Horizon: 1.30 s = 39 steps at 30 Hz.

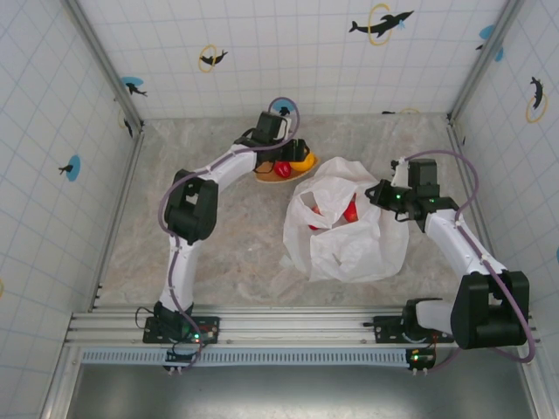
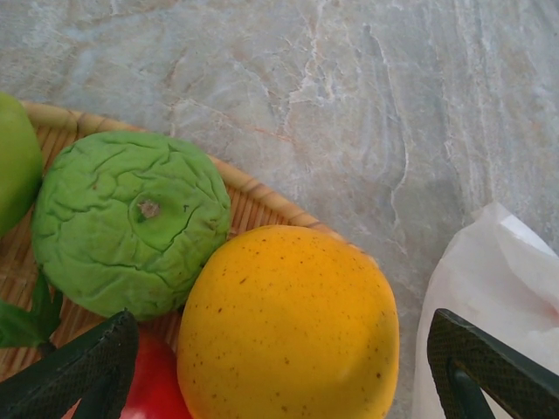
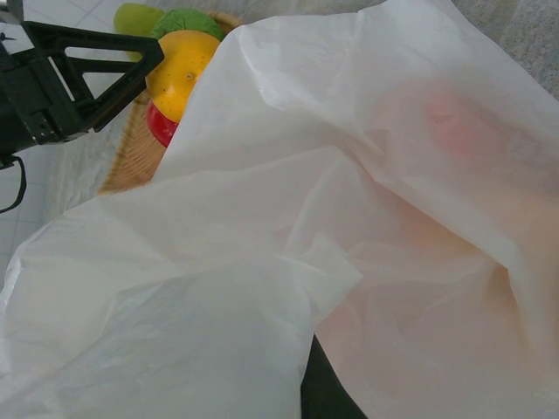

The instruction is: Place the fruits into the plastic bag

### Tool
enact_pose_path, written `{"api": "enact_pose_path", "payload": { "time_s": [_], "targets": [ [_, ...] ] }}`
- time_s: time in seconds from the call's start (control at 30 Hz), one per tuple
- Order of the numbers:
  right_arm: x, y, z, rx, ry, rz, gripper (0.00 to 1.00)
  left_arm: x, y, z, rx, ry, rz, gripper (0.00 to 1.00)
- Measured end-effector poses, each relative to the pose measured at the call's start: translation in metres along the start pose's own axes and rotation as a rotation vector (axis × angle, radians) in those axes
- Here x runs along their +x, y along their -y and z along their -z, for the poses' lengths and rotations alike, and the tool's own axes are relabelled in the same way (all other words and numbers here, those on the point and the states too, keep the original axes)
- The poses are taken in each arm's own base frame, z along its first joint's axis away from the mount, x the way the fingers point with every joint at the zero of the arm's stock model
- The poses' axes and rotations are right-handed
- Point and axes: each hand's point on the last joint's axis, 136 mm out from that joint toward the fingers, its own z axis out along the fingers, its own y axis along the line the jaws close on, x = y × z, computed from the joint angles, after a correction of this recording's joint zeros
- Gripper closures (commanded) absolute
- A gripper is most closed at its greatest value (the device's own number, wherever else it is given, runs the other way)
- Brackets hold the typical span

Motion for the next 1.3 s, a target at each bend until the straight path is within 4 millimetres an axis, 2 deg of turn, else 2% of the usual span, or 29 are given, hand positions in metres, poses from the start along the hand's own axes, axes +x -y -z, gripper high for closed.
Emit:
{"api": "enact_pose_path", "payload": {
  "time_s": [0.67,0.83,1.1,1.2,1.3],
  "targets": [
    [-0.002,0.001,0.003,0.001,0.011,0.002,0.97,0.008,-0.001,-0.028,-0.004,-0.044,-0.037,0.14],
    [0.0,0.004,0.004,0.006,0.011,-0.004,0.97,0.01,-0.002,-0.032,-0.012,-0.051,-0.065,0.22],
    [0.002,0.006,0.003,0.009,0.009,-0.009,0.97,0.011,-0.007,-0.032,-0.039,-0.055,-0.077,0.42],
    [0.002,0.006,0.004,0.009,0.009,-0.01,0.97,0.011,-0.007,-0.025,-0.052,-0.06,-0.081,0.45],
    [0.001,0.006,0.004,0.009,0.009,-0.01,0.97,0.006,-0.002,-0.006,-0.06,-0.049,-0.084,0.46]
  ]
}}
